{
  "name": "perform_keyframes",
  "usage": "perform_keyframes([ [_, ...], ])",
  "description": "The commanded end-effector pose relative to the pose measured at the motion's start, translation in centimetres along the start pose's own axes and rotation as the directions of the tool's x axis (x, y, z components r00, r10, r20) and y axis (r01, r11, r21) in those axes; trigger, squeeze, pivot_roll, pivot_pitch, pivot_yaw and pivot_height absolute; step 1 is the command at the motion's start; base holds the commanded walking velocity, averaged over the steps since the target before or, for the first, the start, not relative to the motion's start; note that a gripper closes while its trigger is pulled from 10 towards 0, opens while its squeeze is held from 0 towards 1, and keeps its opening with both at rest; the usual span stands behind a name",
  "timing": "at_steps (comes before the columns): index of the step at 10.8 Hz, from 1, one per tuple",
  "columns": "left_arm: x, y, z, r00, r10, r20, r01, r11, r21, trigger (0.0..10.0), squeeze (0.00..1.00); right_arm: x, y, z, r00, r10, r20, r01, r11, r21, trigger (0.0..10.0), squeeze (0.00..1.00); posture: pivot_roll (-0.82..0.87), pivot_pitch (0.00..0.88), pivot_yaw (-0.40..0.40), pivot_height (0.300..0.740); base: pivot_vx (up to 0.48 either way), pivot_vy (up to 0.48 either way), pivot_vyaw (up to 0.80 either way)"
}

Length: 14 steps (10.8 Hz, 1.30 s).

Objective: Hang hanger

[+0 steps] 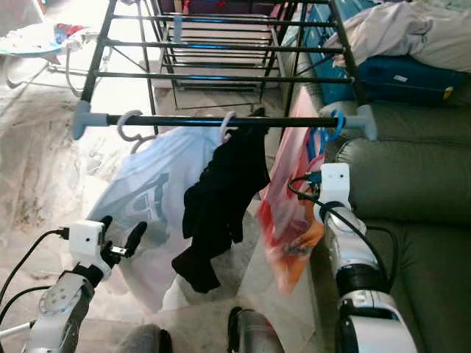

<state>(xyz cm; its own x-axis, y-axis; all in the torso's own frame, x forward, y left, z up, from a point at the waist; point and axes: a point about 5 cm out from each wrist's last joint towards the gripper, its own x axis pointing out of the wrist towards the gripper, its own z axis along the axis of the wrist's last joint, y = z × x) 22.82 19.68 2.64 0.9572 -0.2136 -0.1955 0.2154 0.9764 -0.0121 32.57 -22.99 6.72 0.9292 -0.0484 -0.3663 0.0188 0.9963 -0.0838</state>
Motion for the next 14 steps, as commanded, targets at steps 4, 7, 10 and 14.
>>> perform_keyframes([
  [4, -0.4, 0.0, -0.4, 1.000, 0.021, -0.023, -0.021, 1.000, 0.013, 10.0, 0.00, -1.2, -0.5, -2.6, 0.998, 0.022, -0.060, -0.023, 1.000, -0.008, 10.0, 1.00, 0.03, 0.151, -0.054, 0.740, 0.000, 0.000, 0.00],
  [7, -0.4, 0.3, -0.7, 0.997, 0.063, -0.041, -0.062, 0.998, 0.017, 10.0, 0.00, -2.6, -0.1, -1.5, 0.990, 0.003, 0.138, 0.009, 0.996, -0.091, 10.0, 1.00, 0.02, 0.147, -0.053, 0.740, 0.000, 0.000, 0.00],
  [10, -0.9, 0.4, -0.8, 0.993, 0.105, -0.049, -0.105, 0.994, 0.011, 10.0, 0.00, -5.3, 0.1, -1.9, 0.963, -0.030, 0.269, 0.051, 0.996, -0.073, 10.0, 1.00, 0.02, 0.158, -0.053, 0.740, 0.000, 0.000, 0.00],
  [14, -2.4, 0.1, -1.6, 0.984, 0.164, -0.072, -0.160, 0.985, 0.058, 10.0, 0.00, -8.9, -0.4, -1.9, 0.924, -0.093, 0.370, 0.121, 0.991, -0.053, 10.0, 1.00, 0.01, 0.171, -0.059, 0.740, 0.000, 0.000, 0.00],
])
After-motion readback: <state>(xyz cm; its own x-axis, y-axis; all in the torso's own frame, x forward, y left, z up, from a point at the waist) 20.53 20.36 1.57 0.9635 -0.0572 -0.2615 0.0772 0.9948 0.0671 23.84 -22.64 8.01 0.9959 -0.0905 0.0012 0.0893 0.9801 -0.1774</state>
